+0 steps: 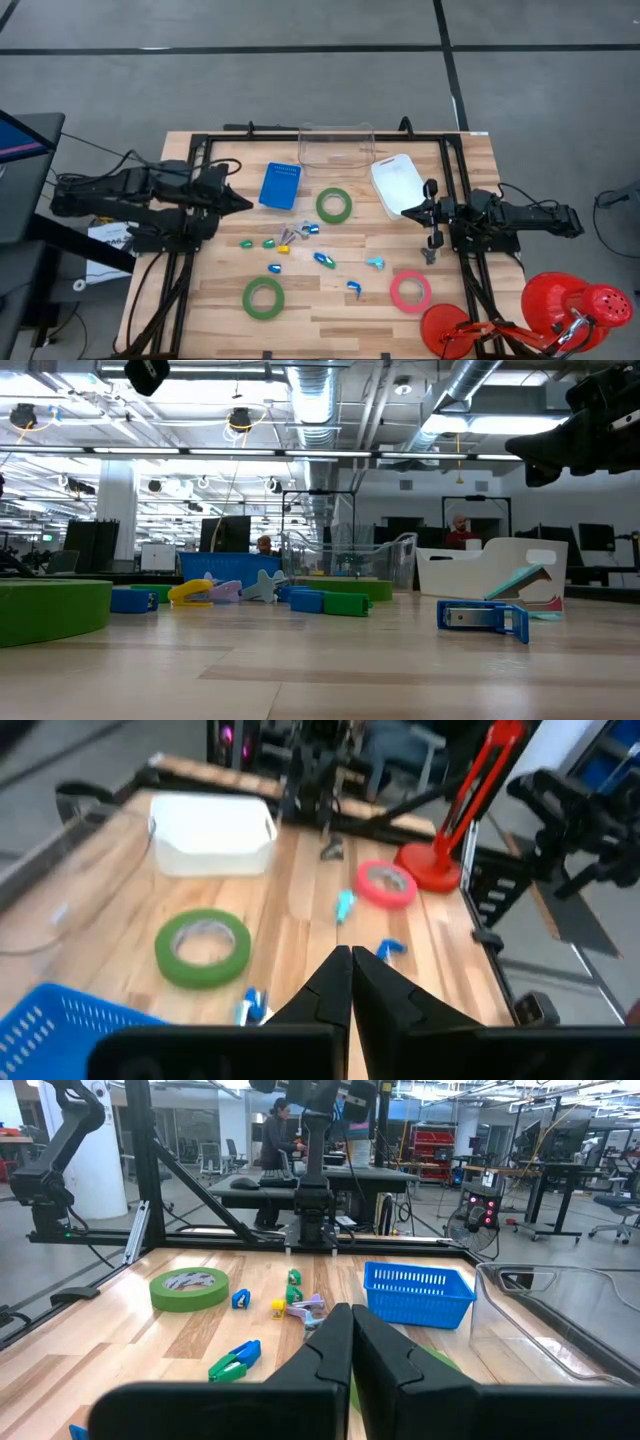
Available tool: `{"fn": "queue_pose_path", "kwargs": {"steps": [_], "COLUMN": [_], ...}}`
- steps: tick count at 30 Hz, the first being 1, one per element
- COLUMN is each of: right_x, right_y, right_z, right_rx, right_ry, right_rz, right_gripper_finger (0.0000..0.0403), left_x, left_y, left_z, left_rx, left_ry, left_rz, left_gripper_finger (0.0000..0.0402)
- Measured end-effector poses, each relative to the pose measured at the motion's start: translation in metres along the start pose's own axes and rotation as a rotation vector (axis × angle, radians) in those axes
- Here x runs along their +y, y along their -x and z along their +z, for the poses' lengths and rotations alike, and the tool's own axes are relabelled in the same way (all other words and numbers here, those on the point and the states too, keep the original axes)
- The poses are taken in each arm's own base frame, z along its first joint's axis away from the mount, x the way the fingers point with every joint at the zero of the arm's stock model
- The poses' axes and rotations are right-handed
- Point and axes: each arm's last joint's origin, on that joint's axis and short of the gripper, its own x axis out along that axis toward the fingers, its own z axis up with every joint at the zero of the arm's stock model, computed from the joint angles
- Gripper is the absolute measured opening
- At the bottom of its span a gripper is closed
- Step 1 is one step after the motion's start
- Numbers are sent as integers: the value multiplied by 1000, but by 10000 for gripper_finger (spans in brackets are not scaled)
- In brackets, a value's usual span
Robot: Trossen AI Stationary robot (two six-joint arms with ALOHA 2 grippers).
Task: Pick and place Stapler, Stapler remover, tape
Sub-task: Put the top left green stapler into the blue bin
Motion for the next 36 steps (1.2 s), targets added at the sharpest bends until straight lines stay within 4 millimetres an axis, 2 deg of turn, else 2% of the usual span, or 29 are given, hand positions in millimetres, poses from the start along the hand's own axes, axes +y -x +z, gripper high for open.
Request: {"fn": "queue_pose_path", "kwargs": {"steps": [12, 21, 27, 36], "right_x": [0, 0, 0, 0], "right_y": [0, 0, 0, 0], "right_z": [0, 0, 0, 0], "right_rx": [-1, -1, 0, 0], "right_ry": [0, 0, 0, 0], "right_rz": [0, 0, 0, 0], "right_gripper_finger": [1, 1, 1, 1], "left_x": [-5, -4, -3, -3], "left_y": [0, -12, -20, -20], "left_z": [22, 14, 13, 13], "left_rx": [334, 520, 548, 547], "left_ry": [2, 2, 2, 13], "left_rz": [78, 123, 130, 133], "left_gripper_finger": [3, 3, 3, 3]}}
